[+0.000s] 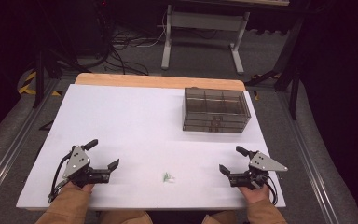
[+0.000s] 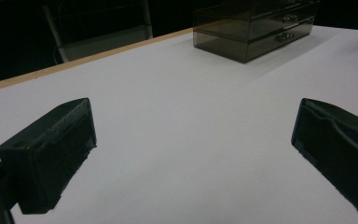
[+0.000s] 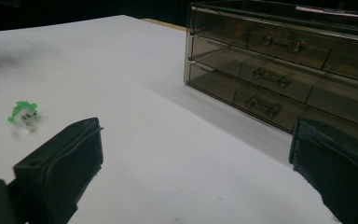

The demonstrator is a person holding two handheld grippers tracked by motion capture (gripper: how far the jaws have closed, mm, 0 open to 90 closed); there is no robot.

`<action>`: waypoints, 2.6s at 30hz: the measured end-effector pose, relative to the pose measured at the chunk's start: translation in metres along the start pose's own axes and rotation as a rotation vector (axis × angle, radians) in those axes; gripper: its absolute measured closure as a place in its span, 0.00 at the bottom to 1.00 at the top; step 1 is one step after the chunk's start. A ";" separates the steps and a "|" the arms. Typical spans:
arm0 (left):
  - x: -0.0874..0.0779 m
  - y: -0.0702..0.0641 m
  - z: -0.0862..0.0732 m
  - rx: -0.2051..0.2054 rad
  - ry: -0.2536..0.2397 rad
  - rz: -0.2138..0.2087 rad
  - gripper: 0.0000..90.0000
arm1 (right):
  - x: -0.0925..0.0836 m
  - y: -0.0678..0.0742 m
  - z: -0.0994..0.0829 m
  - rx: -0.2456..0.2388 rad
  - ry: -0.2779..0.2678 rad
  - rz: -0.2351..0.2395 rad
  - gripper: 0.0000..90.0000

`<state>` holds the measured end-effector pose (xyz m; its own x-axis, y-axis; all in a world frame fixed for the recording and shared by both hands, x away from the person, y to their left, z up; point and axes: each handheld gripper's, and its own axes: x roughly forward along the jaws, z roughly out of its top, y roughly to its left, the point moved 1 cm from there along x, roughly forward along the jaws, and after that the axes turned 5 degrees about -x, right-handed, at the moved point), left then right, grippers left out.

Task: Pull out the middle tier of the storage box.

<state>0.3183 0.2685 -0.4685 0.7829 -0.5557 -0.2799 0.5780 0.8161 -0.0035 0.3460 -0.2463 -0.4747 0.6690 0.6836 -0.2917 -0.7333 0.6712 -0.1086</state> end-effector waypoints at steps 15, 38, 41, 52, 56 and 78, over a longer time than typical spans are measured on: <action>0.001 0.000 0.000 0.008 0.000 0.003 0.01 | 0.002 0.000 0.000 0.010 0.002 0.007 0.02; 0.002 0.000 0.000 0.004 0.001 0.005 0.01 | 0.017 -0.004 0.020 0.019 0.101 0.009 0.00; 0.002 0.000 0.000 0.004 0.002 0.004 0.01 | 0.018 -0.005 0.023 0.039 0.118 0.025 0.00; 0.002 0.000 0.000 0.003 0.002 0.004 0.01 | 0.027 -0.007 0.030 0.025 0.139 0.048 0.00; 0.002 0.000 0.000 0.002 0.002 0.003 0.01 | 0.031 -0.006 0.033 0.016 0.141 0.057 0.00; 0.002 0.000 0.000 -0.005 0.005 -0.004 0.00 | 0.056 0.005 0.048 -0.100 0.127 0.066 0.00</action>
<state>0.3203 0.2673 -0.4695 0.7795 -0.5580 -0.2845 0.5797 0.8148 -0.0097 0.3854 -0.1907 -0.4455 0.6029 0.6792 -0.4187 -0.7878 0.5899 -0.1775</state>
